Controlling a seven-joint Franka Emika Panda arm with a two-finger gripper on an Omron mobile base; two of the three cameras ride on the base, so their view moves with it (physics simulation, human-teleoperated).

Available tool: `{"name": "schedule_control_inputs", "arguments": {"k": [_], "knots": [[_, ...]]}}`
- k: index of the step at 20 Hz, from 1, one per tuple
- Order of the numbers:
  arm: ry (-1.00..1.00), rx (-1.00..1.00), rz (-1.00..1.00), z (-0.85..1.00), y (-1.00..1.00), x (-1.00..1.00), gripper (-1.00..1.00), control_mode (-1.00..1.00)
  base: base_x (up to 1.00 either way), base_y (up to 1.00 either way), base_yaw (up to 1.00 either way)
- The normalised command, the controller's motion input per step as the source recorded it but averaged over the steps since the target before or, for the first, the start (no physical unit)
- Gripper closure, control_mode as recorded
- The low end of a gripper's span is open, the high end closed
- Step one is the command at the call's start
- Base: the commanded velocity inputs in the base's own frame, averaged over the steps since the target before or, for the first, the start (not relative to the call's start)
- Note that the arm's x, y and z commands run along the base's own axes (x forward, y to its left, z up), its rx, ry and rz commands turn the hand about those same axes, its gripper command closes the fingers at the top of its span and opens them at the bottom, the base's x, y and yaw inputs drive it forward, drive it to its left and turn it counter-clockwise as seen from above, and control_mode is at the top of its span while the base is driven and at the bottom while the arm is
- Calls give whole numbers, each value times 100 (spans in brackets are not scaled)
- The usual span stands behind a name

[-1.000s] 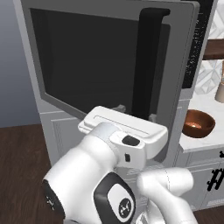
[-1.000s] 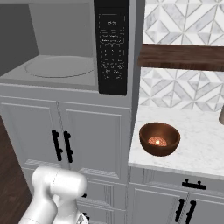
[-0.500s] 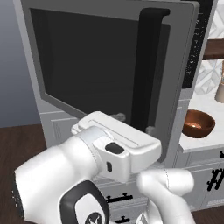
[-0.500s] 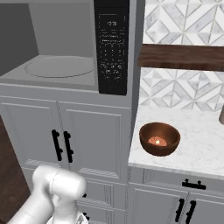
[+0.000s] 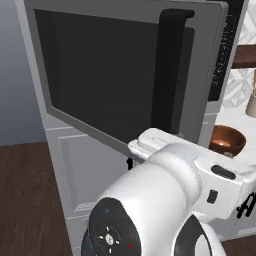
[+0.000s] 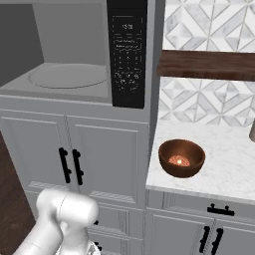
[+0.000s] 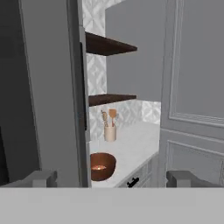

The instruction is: Open the microwave, place the bowl with waffle inside the microwave, then close the microwave door and turn it on.

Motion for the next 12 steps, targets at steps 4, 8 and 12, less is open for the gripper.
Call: {"name": "schedule_control_inputs", "arguments": {"k": [4, 8, 12], "knots": [[0, 12, 62, -17, -81, -8, -100, -100, 0, 0, 0], [0, 5, 76, -31, -50, -7, -100, -100, 0, 0, 0], [0, 3, 90, -26, -15, 11, -100, -100, 0, 0, 0]]}}
